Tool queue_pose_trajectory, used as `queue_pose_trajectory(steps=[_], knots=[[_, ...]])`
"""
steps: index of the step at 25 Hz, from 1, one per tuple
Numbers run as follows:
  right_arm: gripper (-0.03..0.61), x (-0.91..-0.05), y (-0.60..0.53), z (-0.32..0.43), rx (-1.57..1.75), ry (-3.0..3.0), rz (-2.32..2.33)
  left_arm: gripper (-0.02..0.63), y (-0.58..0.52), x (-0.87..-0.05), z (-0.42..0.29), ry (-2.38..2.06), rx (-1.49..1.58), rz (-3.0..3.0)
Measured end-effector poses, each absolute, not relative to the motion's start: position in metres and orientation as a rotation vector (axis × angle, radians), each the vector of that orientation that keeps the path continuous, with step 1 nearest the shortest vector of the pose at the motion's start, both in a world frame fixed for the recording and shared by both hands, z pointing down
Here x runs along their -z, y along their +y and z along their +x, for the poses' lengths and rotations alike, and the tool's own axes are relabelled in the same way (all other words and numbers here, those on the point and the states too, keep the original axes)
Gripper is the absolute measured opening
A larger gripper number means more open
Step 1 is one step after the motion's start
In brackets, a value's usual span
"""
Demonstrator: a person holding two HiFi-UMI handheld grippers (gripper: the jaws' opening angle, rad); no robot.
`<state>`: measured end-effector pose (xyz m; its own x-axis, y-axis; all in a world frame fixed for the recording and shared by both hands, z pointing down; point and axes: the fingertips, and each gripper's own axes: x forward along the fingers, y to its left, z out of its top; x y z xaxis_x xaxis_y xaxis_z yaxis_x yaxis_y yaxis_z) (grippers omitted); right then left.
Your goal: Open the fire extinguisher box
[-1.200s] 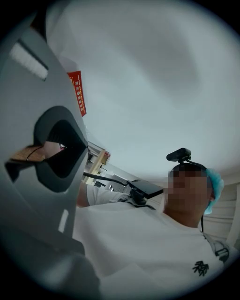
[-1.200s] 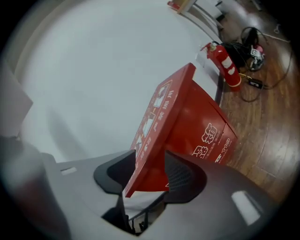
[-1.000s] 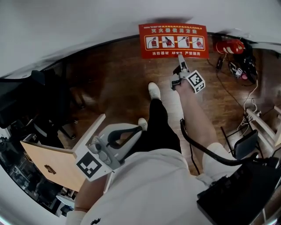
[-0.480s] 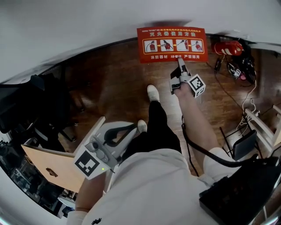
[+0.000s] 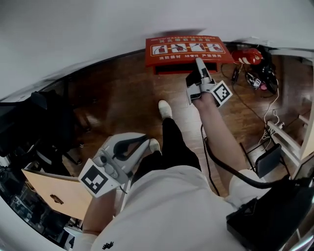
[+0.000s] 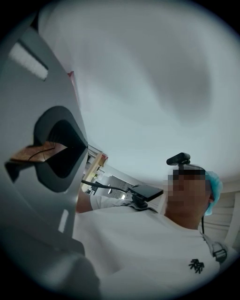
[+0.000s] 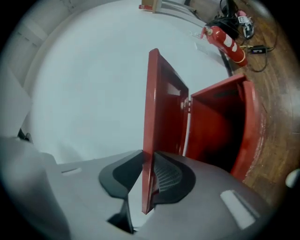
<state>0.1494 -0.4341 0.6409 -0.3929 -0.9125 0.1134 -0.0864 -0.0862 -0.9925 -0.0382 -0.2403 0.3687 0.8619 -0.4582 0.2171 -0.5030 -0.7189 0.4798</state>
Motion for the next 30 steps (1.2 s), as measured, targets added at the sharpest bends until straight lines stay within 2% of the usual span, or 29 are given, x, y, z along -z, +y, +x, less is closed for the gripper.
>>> queue_pose_trajectory(steps=[7,21,28,30], knots=[[0.052,-0.598,-0.511,0.149,1.466,1.595,-1.063,0.000,-0.253,-0.364,-0.037,-0.716,-0.100,2.509],[0.041,-0.591,-0.597,0.149,1.404,1.618,-1.102,0.000,-0.254,-0.372,-0.069,-0.849,-0.095,2.420],[0.059,-0.591,-0.600,0.154,1.384,1.635,-1.146,0.000,-0.248,-0.366,-0.079,-0.866,-0.074,2.431],[0.100,-0.593,-0.598,0.159,1.380,1.625,-1.168,0.000,-0.243,-0.364,-0.080,-0.869,-0.067,2.440]])
